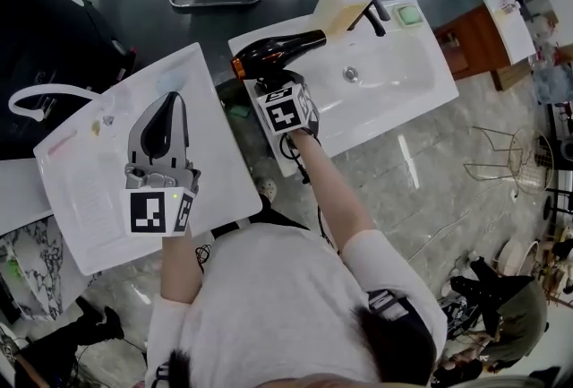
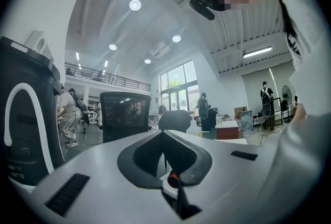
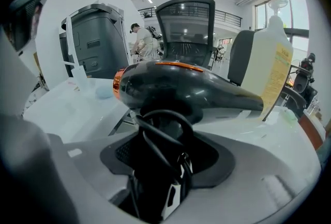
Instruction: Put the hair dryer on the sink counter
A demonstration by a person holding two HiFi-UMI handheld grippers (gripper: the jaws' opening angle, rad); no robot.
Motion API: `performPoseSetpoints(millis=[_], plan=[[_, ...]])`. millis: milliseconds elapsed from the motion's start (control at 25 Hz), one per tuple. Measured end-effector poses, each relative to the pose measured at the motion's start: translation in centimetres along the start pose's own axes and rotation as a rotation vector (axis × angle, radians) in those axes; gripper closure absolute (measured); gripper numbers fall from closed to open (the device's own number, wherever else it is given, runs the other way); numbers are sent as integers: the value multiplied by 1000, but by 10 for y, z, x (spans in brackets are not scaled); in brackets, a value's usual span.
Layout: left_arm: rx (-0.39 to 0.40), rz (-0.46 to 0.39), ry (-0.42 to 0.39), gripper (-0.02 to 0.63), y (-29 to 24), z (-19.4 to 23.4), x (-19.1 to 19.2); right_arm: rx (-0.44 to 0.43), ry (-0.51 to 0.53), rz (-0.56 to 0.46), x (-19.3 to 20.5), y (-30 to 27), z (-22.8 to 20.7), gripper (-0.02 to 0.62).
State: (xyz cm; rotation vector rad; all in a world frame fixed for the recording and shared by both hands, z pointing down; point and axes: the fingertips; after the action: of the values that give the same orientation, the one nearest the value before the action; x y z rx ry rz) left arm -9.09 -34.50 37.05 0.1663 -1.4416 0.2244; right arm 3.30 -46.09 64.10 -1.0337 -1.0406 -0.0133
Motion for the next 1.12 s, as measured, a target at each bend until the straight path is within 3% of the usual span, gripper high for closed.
performPoseSetpoints(millis=[520, 1120], plan=[[-74, 7, -7, 604, 4, 20, 1, -56, -55, 105, -1, -29, -6, 322], [-83, 4, -13, 604, 4, 14, 0, -103, -69, 131, 5, -34, -13, 301]])
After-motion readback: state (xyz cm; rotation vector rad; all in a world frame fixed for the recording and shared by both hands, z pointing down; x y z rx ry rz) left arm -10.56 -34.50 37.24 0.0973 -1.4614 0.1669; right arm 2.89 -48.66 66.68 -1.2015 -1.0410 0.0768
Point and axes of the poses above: the fingertips, and each gripper's own axes: y backward along the fingers, z to its left, x out of its underside, and after that the axes turned 10 degrees about y, right-handed
